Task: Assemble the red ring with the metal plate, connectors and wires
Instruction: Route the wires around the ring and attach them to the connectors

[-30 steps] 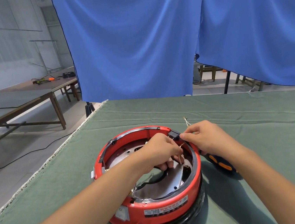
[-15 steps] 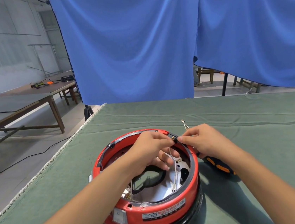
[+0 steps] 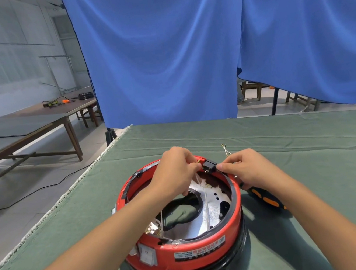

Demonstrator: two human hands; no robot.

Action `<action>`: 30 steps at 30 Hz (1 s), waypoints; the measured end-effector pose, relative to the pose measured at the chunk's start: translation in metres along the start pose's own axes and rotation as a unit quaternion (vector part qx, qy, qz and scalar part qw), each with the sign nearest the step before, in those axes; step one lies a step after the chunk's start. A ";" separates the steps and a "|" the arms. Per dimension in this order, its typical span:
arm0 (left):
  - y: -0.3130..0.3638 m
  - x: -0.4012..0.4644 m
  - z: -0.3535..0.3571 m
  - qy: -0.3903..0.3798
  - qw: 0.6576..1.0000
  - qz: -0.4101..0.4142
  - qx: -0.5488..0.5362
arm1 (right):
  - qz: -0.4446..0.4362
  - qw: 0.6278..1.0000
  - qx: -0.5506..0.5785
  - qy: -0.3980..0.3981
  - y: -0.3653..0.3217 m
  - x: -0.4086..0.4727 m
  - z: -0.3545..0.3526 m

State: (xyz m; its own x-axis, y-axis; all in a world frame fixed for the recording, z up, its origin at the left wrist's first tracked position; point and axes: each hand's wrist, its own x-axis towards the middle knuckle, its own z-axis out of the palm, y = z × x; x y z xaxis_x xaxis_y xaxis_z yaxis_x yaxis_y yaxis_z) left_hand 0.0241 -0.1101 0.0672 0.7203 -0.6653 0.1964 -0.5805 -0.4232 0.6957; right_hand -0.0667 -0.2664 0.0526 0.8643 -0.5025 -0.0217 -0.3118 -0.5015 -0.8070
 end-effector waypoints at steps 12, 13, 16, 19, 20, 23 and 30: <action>-0.004 0.006 0.008 -0.032 0.988 -0.006 0.150 | 0.001 1.000 0.004 0.001 0.000 -0.001 -0.001; -0.005 0.007 0.008 -0.041 0.989 -0.004 0.141 | 0.002 1.000 0.005 -0.001 0.000 -0.001 -0.001; -0.008 0.008 0.010 -0.053 0.992 0.003 0.118 | 0.002 1.000 0.012 -0.002 0.000 0.000 -0.001; -0.009 0.009 0.012 -0.059 0.992 0.021 0.112 | -0.003 1.000 0.014 0.001 0.001 0.001 0.000; -0.008 0.009 0.013 -0.062 0.992 0.027 0.111 | -0.004 1.000 0.014 0.002 0.002 0.001 0.000; -0.007 0.008 0.015 -0.070 0.993 0.029 0.091 | -0.007 1.000 0.017 0.002 0.002 0.001 0.000; -0.009 0.003 0.012 -0.108 0.991 -0.061 -0.053 | -0.008 1.000 0.014 0.004 0.002 0.000 0.001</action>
State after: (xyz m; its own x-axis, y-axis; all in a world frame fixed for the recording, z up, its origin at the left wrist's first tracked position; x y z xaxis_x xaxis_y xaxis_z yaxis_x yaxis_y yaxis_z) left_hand 0.0272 -0.1157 0.0528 0.6773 -0.7347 -0.0379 -0.4431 -0.4486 0.7762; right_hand -0.0672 -0.2665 0.0509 0.8657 -0.5006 -0.0030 -0.2864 -0.4905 -0.8230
